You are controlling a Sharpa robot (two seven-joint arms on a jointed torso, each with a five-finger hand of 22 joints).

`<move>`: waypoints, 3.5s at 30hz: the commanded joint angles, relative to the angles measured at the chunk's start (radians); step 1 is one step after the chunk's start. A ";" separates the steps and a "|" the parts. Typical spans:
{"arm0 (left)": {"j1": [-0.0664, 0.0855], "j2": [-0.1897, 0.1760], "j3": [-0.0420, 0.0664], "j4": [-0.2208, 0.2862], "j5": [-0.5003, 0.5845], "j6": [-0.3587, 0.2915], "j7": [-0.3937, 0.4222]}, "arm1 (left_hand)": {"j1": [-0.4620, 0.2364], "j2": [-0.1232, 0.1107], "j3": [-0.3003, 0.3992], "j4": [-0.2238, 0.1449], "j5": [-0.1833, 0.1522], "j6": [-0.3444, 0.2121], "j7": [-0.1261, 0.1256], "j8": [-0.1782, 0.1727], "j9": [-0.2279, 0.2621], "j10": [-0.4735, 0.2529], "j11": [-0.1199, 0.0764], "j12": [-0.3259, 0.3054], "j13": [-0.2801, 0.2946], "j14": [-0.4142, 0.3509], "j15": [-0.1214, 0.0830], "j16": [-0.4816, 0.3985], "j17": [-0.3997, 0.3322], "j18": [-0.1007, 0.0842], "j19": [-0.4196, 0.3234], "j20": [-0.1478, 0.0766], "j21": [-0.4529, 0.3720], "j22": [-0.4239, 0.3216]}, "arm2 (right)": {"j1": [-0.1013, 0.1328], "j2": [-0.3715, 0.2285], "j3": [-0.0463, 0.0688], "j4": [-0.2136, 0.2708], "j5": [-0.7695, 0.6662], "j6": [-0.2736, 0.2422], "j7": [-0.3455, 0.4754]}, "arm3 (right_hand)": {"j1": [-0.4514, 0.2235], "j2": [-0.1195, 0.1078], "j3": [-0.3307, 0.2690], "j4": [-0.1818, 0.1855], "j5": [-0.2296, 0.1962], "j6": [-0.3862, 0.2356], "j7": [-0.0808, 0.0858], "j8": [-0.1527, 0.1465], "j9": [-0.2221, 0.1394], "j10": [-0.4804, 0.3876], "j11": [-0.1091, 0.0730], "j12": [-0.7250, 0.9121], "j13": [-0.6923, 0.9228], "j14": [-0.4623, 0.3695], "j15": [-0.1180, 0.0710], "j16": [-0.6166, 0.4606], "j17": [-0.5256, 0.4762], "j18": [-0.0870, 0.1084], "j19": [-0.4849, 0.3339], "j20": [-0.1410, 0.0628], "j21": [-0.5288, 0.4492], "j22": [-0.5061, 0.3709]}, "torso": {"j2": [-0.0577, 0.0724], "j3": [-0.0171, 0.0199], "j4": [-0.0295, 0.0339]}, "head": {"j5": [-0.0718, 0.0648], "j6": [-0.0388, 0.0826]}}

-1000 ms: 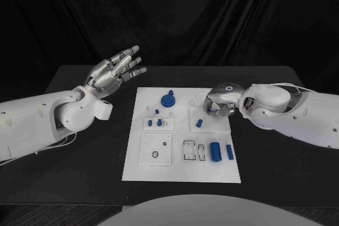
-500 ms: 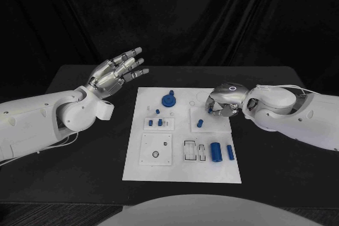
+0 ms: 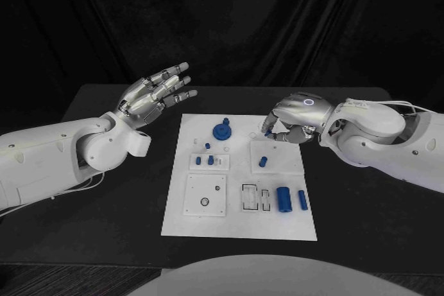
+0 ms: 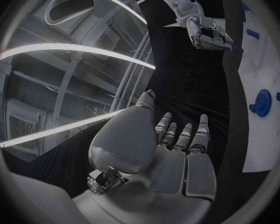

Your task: Assemble the parts on the task board

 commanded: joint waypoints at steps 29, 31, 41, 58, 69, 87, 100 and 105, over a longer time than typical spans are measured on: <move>-0.003 0.031 0.001 -0.015 0.001 0.022 0.056 | 0.009 0.021 0.002 -0.012 0.012 0.067 0.023 0.026 0.008 0.009 0.029 0.043 0.005 0.005 -0.001 0.014 0.002 0.010 0.019 -0.003 0.008 -0.001 | -0.116 0.304 0.000 -0.059 -0.005 0.154 -0.019 | 0.014 -0.006 0.022 -0.007 0.006 0.005 0.000 -0.016 -0.006 0.029 -0.006 -0.020 -0.002 0.033 -0.010 0.086 0.071 -0.016 0.032 -0.012 0.106 0.068 | -0.024 0.0067 0.0192 | 0.042 0.000; -0.003 0.033 0.001 -0.016 0.001 0.024 0.054 | 0.010 0.021 0.003 -0.012 0.012 0.067 0.023 0.027 0.008 0.009 0.029 0.043 0.005 0.005 -0.001 0.014 0.002 0.010 0.020 -0.003 0.008 0.000 | -0.118 0.305 0.000 -0.060 -0.005 0.154 -0.019 | 0.013 -0.007 0.023 -0.008 0.005 0.003 0.000 -0.019 -0.007 0.029 -0.005 -0.023 -0.002 0.033 -0.010 0.088 0.073 -0.017 0.033 -0.012 0.110 0.069 | -0.026 0.0067 0.0197 | 0.044 0.000; -0.007 0.042 0.001 -0.019 0.001 0.038 0.044 | 0.013 0.024 0.005 -0.015 0.013 0.070 0.025 0.029 0.008 0.009 0.031 0.043 0.005 0.005 0.001 0.015 0.002 0.010 0.021 -0.002 0.008 -0.001 | -0.130 0.304 0.000 -0.056 -0.005 0.162 -0.019 | 0.014 -0.010 0.028 -0.011 0.000 0.001 0.002 -0.025 -0.010 0.034 -0.005 -0.027 -0.001 0.039 -0.009 0.113 0.095 -0.021 0.039 -0.012 0.142 0.074 | -0.026 0.0053 0.0152 | 0.057 0.000; -0.012 0.047 0.001 -0.024 0.001 0.048 0.036 | 0.016 0.030 0.009 -0.018 0.014 0.086 0.030 0.035 0.010 0.008 0.036 0.045 0.005 0.005 0.004 0.016 0.002 0.009 0.023 -0.002 0.009 -0.002 | -0.147 0.299 0.000 -0.059 -0.005 0.180 -0.024 | 0.016 -0.013 0.031 -0.013 -0.004 -0.003 0.003 -0.030 -0.012 0.037 -0.004 -0.029 -0.001 0.038 -0.009 0.116 0.097 -0.021 0.038 -0.012 0.142 0.074 | -0.026 0.0064 0.0160 | 0.061 0.000; -0.013 0.048 0.001 -0.027 0.001 0.053 0.029 | 0.017 0.034 0.012 -0.018 0.015 0.090 0.032 0.037 0.011 0.008 0.038 0.046 0.005 0.004 0.004 0.017 0.002 0.008 0.023 -0.002 0.009 -0.004 | -0.163 0.300 0.000 -0.061 -0.005 0.172 -0.019 | 0.017 -0.013 0.033 -0.015 -0.006 -0.002 0.003 -0.031 -0.012 0.039 -0.005 -0.029 0.000 0.037 -0.009 0.115 0.096 -0.021 0.038 -0.012 0.143 0.074 | -0.026 0.0061 0.0152 | 0.064 0.000; -0.016 0.056 0.001 -0.035 0.001 0.064 0.019 | 0.019 0.035 0.013 -0.019 0.016 0.092 0.033 0.038 0.011 0.008 0.038 0.047 0.005 0.005 0.005 0.018 0.002 0.008 0.024 -0.002 0.009 -0.003 | -0.171 0.296 0.000 -0.058 -0.005 0.175 -0.016 | 0.018 -0.014 0.034 -0.016 -0.007 -0.001 0.004 -0.032 -0.012 0.041 -0.005 -0.030 0.001 0.034 -0.009 0.107 0.089 -0.019 0.035 -0.012 0.131 0.072 | -0.026 0.0066 0.0158 | 0.064 0.000; -0.017 0.059 0.001 -0.039 0.001 0.073 0.012 | 0.020 0.038 0.016 -0.021 0.018 0.093 0.033 0.039 0.011 0.008 0.039 0.047 0.005 0.005 0.006 0.019 0.002 0.007 0.024 -0.002 0.008 -0.005 | -0.176 0.298 0.000 -0.064 -0.005 0.170 -0.016 | 0.018 -0.016 0.035 -0.018 -0.009 -0.002 0.004 -0.034 -0.013 0.042 -0.004 -0.031 0.001 0.030 -0.008 0.101 0.084 -0.018 0.031 -0.012 0.121 0.070 | -0.027 0.0066 0.0160 | 0.064 0.000; -0.018 0.059 0.001 -0.041 0.001 0.076 0.007 | 0.020 0.038 0.016 -0.021 0.018 0.093 0.033 0.039 0.011 0.008 0.039 0.047 0.005 0.005 0.006 0.019 0.002 0.007 0.024 -0.002 0.008 -0.005 | -0.178 0.300 0.000 -0.066 -0.005 0.166 -0.017 | 0.019 -0.017 0.036 -0.018 -0.009 -0.002 0.005 -0.035 -0.014 0.042 -0.004 -0.031 0.001 0.028 -0.008 0.098 0.082 -0.018 0.029 -0.011 0.117 0.069 | -0.026 0.0064 0.0160 | 0.066 0.000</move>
